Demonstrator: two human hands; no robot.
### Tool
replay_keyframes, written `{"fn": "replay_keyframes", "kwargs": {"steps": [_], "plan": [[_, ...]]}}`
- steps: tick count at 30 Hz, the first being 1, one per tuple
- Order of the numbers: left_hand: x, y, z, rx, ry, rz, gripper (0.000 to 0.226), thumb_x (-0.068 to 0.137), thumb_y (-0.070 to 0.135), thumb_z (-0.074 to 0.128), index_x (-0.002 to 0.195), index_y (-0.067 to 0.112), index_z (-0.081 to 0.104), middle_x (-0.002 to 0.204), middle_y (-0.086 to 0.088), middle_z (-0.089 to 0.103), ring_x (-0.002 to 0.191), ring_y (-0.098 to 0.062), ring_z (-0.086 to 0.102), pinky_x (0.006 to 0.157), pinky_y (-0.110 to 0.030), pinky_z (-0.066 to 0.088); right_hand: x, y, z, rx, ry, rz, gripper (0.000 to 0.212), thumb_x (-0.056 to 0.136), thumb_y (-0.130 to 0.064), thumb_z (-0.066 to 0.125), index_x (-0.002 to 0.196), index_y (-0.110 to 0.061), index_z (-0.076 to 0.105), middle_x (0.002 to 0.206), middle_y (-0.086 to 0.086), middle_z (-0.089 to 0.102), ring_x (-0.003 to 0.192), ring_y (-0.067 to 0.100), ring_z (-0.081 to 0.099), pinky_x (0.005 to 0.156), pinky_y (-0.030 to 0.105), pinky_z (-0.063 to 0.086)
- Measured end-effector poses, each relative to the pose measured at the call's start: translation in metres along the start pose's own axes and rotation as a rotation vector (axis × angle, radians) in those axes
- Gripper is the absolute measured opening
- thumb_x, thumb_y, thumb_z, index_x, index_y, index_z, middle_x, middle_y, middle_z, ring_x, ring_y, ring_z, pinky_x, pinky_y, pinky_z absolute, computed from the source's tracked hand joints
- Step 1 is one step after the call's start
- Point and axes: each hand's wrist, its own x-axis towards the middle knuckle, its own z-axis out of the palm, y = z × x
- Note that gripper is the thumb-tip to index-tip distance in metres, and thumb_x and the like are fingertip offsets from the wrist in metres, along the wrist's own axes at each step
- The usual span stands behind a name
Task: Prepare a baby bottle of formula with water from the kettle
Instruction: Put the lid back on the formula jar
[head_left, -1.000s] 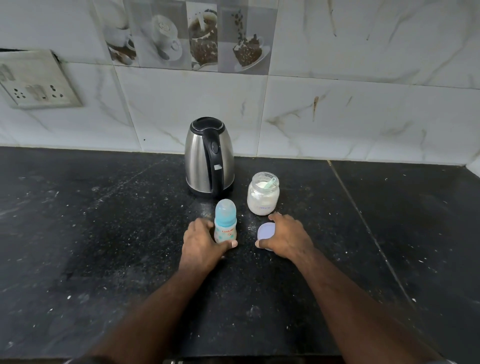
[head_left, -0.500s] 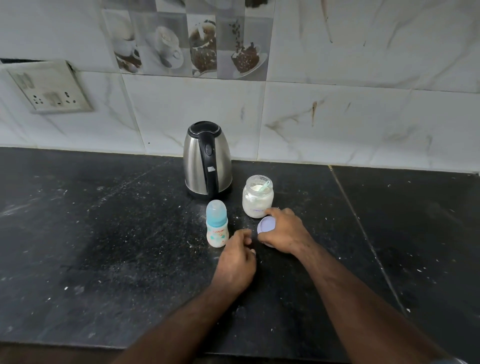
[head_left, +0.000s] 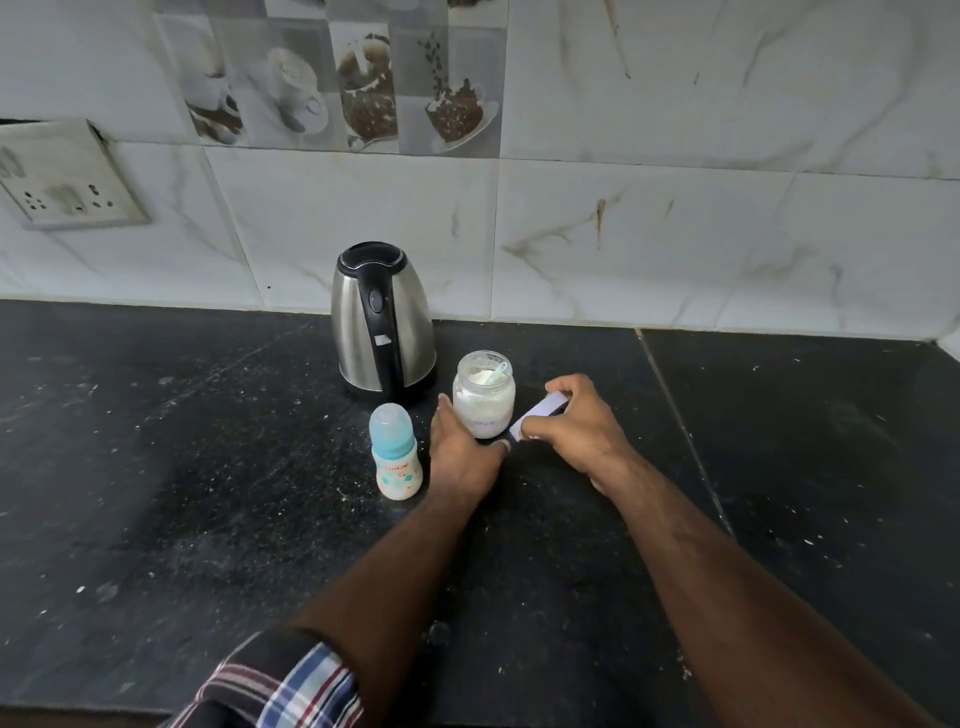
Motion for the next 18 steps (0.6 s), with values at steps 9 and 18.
{"fn": "replay_keyframes", "kwargs": {"steps": [9, 18], "plan": [[0.028, 0.009, 0.018, -0.026, 0.099, -0.030, 0.137, 0.064, 0.035, 0.094, 0.164, 0.018, 0.001, 0.170, -0.007, 0.020, 0.157, -0.026, 0.021, 0.124, -0.051, 0.029, 0.020, 0.001, -0.012, 0.188, 0.014, -0.067, 0.093, 0.063, -0.014, 0.090, 0.143, -0.029, 0.046, 0.129, 0.000, 0.053, 0.113, 0.012, 0.056, 0.090, 0.031, 0.054], [0.047, 0.011, 0.023, -0.078, 0.151, 0.002, 0.106, 0.056, 0.045, 0.094, 0.146, 0.027, 0.042, 0.142, -0.001, 0.049, 0.128, -0.021, 0.051, 0.108, -0.049, 0.047, 0.032, 0.006, -0.021, 0.169, -0.042, -0.048, 0.087, 0.075, -0.017, 0.085, 0.152, -0.026, 0.043, 0.138, -0.001, 0.035, 0.123, 0.014, 0.045, 0.098, 0.028, 0.042]]}}
